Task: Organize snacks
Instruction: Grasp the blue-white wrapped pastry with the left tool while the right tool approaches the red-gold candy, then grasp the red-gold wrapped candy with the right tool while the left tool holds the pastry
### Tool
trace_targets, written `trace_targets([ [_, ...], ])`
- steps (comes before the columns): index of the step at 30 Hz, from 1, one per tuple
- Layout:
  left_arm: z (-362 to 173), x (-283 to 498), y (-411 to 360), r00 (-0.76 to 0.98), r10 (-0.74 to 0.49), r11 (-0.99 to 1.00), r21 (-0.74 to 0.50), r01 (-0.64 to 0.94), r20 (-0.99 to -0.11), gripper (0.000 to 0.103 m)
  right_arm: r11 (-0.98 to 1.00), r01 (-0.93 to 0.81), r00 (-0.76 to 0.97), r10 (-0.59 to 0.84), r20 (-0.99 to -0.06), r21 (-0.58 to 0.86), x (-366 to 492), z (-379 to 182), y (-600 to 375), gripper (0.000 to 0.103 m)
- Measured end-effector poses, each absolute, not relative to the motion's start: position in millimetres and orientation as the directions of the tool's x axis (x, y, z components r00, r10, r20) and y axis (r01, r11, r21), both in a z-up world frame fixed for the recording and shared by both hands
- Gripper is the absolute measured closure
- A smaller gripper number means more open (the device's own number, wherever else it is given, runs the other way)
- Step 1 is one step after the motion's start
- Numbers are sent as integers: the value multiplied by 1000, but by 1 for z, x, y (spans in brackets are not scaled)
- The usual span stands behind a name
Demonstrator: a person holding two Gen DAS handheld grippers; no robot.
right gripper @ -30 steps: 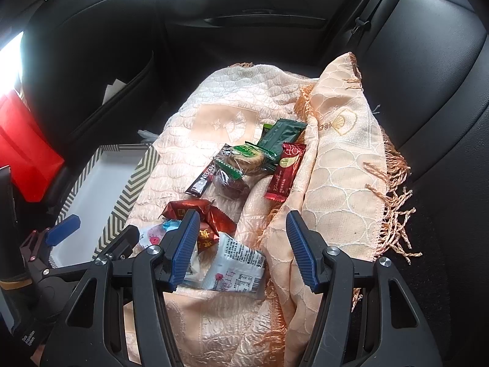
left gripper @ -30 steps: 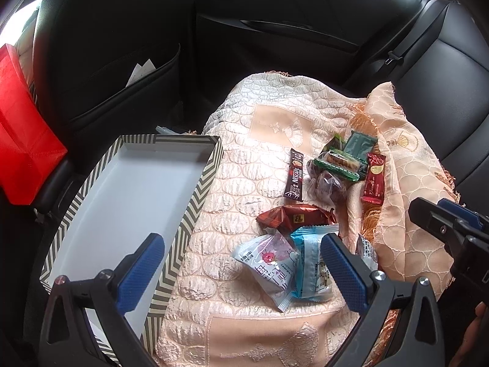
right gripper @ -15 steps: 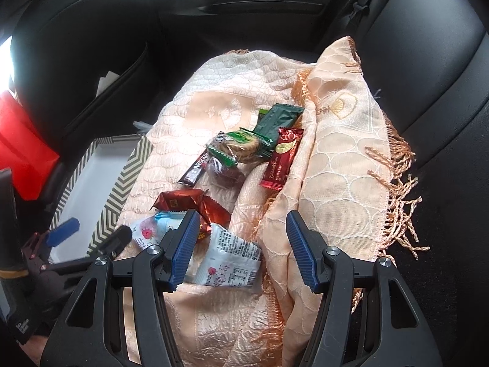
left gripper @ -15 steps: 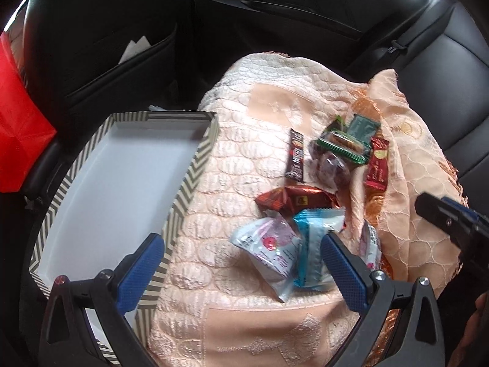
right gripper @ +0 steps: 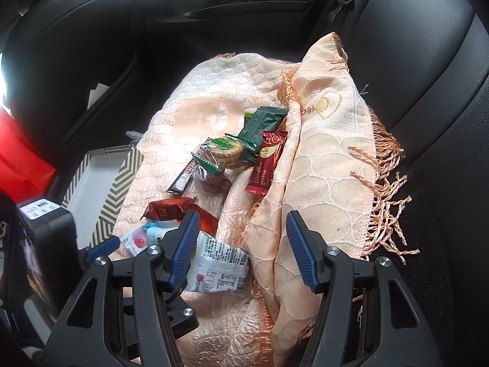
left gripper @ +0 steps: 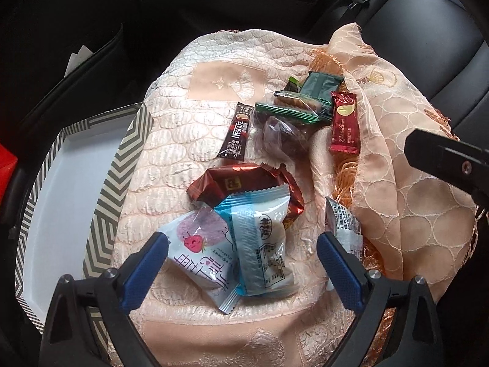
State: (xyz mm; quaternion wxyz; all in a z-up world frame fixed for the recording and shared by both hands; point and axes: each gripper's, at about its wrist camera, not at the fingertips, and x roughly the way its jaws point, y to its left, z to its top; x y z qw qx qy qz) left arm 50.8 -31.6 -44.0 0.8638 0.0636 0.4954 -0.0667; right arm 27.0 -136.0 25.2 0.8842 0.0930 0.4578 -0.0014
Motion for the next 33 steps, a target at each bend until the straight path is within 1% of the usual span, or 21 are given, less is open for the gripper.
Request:
trace_targets([
  [1,-45,53,-33,497,-49,982,48,180,-867,13,982,90,582,82,-809,164,27,25,-137,44],
  [3,-49,55,-36,486,-52,981,46,188,-873,30,981,96,582,83,-809,169,27,25,-138,44],
  [5,-54,56,-39,474,-50,979,51,199,-879,39,980,102,580,83,-810,173,27,24,-140,44],
  [7,-58,56,-41,489,-25,976,84,201,-872,46,979,103,580,83,-810,174,27,24,-140,44],
  [8,-57,56,-40,499,-20,974,95,204,-867,57,979,102,580,84,-810,174,28,25,-140,44],
  [9,-56,56,-37,499,-31,975,84,207,-866,60,980,100,579,85,-811,174,28,24,-139,44],
  [10,-55,57,-33,490,-50,976,61,209,-870,60,980,97,578,86,-812,173,28,24,-139,44],
  [11,-54,57,-27,484,-69,977,40,211,-872,63,980,94,576,88,-813,173,28,24,-138,44],
  [13,-52,58,-17,479,-81,978,23,208,-874,64,981,84,568,98,-817,176,29,22,-136,44],
  [17,-48,58,8,450,-150,978,-65,200,-880,67,982,63,558,112,-823,176,29,20,-131,44],
  [24,-40,48,39,421,-271,958,-202,203,-866,68,983,30,534,137,-834,180,29,13,-122,44],
  [30,-33,43,49,418,-296,952,-230,202,-859,70,979,-16,495,184,-849,203,31,5,-111,44],
  [33,-27,41,54,427,-313,946,-239,218,-849,70,982,-34,489,178,-854,184,30,3,-106,44],
])
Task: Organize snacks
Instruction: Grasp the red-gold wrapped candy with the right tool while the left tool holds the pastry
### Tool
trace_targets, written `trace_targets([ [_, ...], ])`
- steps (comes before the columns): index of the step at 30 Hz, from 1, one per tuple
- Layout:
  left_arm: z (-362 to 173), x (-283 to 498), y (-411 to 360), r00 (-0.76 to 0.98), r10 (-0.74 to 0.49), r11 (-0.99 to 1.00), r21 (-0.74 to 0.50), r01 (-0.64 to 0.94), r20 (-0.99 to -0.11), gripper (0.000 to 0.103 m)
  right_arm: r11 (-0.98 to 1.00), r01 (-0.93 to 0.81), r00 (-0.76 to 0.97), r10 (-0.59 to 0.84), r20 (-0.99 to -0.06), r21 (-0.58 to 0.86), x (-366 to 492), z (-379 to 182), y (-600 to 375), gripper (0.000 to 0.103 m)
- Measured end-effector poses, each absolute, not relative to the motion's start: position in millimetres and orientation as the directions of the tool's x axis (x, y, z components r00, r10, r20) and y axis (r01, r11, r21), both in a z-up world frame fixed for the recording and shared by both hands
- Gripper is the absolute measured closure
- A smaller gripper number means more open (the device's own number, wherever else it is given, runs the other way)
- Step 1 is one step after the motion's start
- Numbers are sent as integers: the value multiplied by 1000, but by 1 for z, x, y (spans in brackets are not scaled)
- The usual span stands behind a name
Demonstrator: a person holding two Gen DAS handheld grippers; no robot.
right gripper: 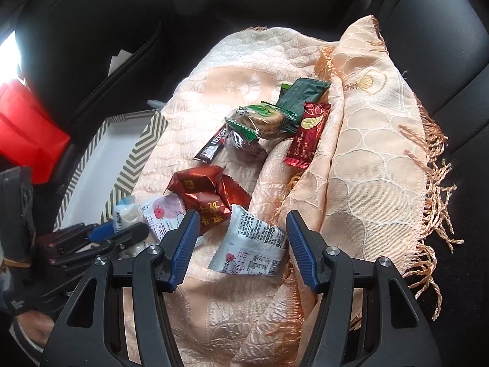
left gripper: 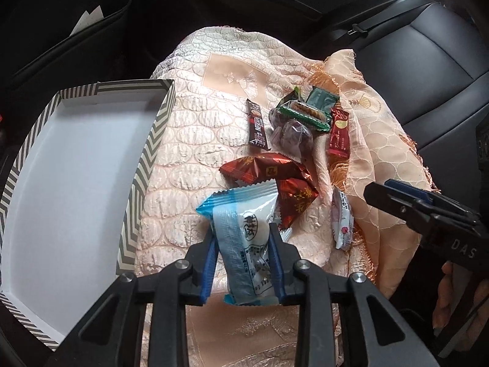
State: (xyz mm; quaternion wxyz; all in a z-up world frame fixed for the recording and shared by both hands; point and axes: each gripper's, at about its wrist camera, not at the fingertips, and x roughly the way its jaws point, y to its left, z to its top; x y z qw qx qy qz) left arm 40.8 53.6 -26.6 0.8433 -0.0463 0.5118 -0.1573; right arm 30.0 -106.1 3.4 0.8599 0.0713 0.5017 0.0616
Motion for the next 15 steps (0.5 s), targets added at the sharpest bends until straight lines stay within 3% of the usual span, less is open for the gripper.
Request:
trace_targets([
  [15,-9,34,86,418,-384,921,-309,238,-824,70,960,-18,399,265,-878,281,42,-19,-104,44],
])
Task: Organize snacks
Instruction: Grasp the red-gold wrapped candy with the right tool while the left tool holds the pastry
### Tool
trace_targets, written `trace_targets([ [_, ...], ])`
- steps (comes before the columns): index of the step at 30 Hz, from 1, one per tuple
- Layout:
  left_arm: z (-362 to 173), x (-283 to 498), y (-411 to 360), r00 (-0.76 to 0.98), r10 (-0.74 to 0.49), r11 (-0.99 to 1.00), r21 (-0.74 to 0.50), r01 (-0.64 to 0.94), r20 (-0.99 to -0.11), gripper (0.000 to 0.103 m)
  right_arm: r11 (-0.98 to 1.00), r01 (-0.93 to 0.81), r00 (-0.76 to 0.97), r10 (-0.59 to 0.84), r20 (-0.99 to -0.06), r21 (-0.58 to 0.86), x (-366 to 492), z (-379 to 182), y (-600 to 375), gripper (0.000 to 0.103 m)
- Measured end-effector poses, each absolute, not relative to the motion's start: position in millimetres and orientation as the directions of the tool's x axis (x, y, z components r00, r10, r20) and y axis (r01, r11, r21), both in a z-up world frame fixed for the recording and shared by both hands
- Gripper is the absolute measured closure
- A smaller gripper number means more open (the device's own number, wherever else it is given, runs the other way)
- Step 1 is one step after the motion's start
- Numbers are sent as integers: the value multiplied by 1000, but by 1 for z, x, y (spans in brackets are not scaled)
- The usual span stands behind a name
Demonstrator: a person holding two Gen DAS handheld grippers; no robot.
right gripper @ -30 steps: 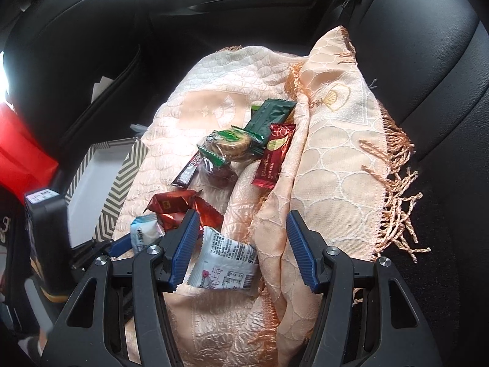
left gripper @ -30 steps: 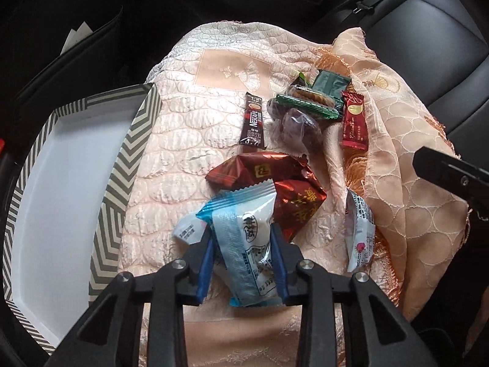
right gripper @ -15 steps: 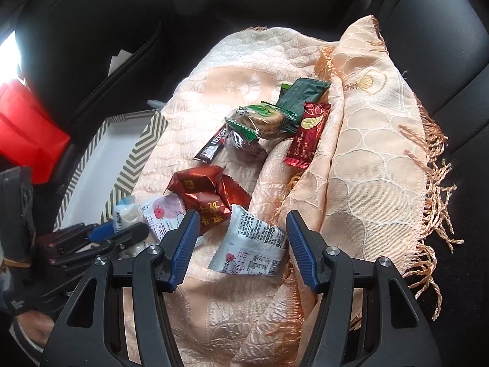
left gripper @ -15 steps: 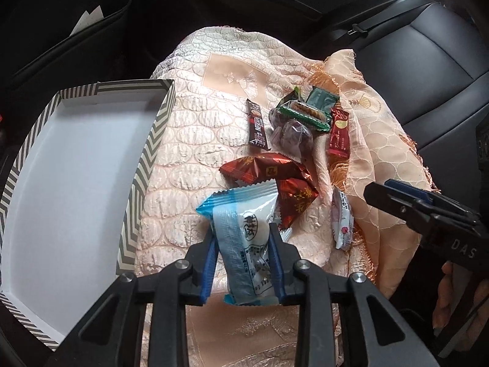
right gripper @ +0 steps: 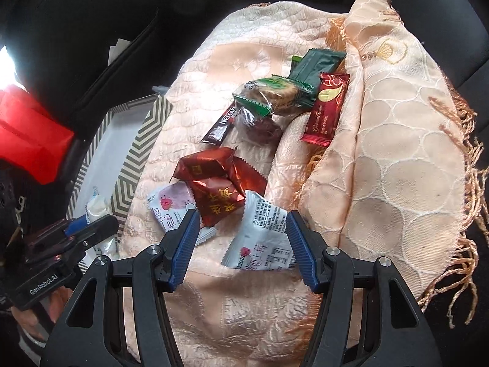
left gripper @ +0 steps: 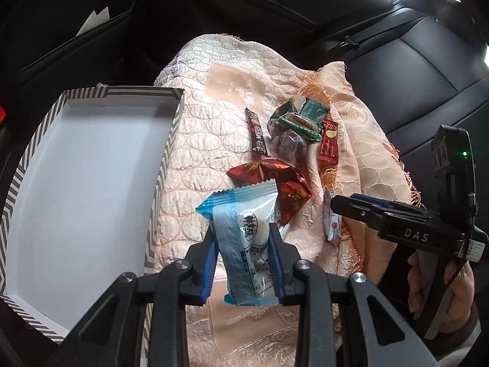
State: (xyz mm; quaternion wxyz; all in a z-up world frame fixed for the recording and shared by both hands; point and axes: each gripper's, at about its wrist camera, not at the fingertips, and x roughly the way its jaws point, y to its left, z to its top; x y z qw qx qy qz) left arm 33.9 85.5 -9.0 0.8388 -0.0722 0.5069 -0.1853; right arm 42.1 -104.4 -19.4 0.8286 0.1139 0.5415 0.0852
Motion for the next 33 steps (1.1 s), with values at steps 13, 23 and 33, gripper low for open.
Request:
trace_targets([
  [13,-3,28,100,443,-374,926,-300,230,-815,70,964,-38,398,257,-881,264,70,-18,-97,38],
  [23,-5,29,101,458,-333,941,-259,218,-824,70,973,-198,306,179,-935,122,119,-39,-45,37],
  [33,-1,31,106,476,-321,946,-252,203,-819,70,869,-490,281,77,-956,-74,115,-37,-28,37],
])
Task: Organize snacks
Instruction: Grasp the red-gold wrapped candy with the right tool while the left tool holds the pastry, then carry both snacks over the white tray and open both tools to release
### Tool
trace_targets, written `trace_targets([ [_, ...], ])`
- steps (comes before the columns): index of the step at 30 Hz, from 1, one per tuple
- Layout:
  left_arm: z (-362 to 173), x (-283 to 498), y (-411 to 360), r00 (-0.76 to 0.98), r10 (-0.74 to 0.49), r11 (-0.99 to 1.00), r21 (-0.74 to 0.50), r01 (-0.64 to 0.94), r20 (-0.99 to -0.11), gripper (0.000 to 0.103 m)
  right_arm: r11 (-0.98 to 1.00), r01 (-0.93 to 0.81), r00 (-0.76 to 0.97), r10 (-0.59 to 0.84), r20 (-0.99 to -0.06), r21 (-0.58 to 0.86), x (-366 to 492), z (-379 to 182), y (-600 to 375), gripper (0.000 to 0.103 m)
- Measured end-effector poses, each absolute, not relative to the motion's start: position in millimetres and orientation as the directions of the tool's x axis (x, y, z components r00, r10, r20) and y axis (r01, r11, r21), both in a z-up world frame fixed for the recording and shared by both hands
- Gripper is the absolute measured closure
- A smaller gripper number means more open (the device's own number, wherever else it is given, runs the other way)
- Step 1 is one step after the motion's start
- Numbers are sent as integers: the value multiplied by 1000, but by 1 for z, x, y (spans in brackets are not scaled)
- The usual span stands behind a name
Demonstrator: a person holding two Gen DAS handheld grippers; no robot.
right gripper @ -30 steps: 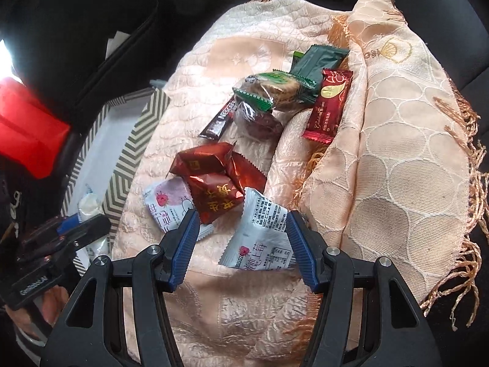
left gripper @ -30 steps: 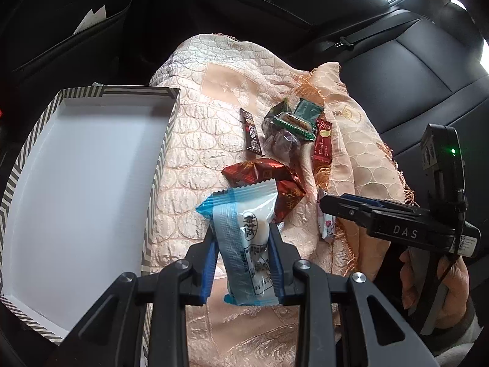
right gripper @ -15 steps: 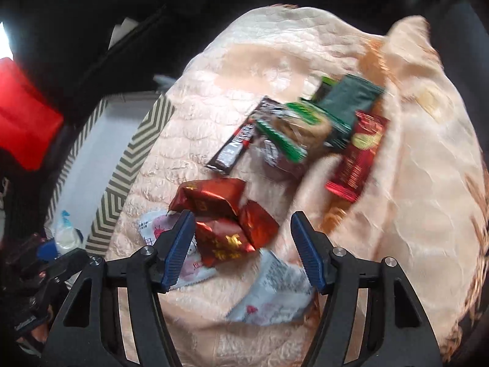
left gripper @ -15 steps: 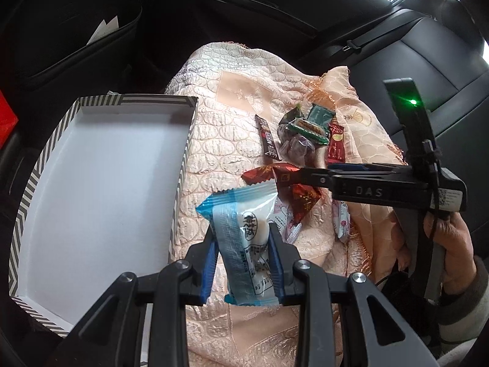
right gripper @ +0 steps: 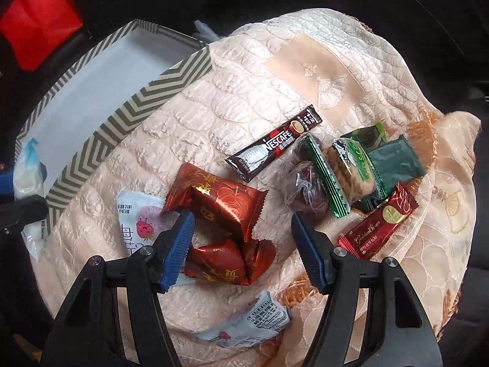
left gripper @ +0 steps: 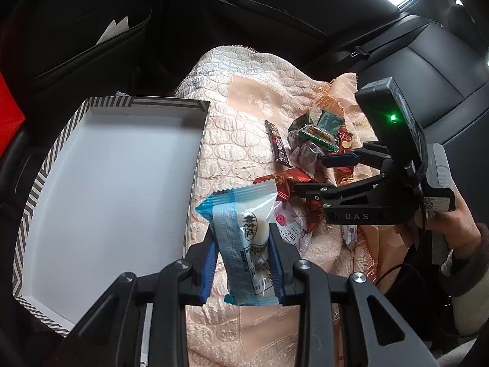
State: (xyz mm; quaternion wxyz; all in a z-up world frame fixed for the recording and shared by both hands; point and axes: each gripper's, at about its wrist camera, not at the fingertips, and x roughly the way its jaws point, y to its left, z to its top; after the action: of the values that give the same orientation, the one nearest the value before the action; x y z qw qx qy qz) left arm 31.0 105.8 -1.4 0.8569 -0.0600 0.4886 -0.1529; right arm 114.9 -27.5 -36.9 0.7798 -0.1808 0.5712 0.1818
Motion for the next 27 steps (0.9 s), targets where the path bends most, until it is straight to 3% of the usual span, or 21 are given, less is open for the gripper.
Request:
trace_targets([
  [6,-2,31,104,475,-314,948,-249,197,-822,70,728,-652,307,1,-952,-209,118,-51,0,37],
  [10,1,30,104,480,-308,950,-242,195,-821,70,733,-666,273,64,-960,-141,128,-57,0,39],
  [12,2,30,105,483,-303,952,-239,191,-821,70,754,-646,277,84,-957,-120,129,-56,-2,63],
  [14,3,31,106,486,-298,954,-237,183,-822,70,792,-608,252,123,-960,-58,131,-57,-8,70],
  [27,23,36,133,542,-186,982,-155,104,-820,70,860,-483,322,347,-881,162,105,1,3,70],
])
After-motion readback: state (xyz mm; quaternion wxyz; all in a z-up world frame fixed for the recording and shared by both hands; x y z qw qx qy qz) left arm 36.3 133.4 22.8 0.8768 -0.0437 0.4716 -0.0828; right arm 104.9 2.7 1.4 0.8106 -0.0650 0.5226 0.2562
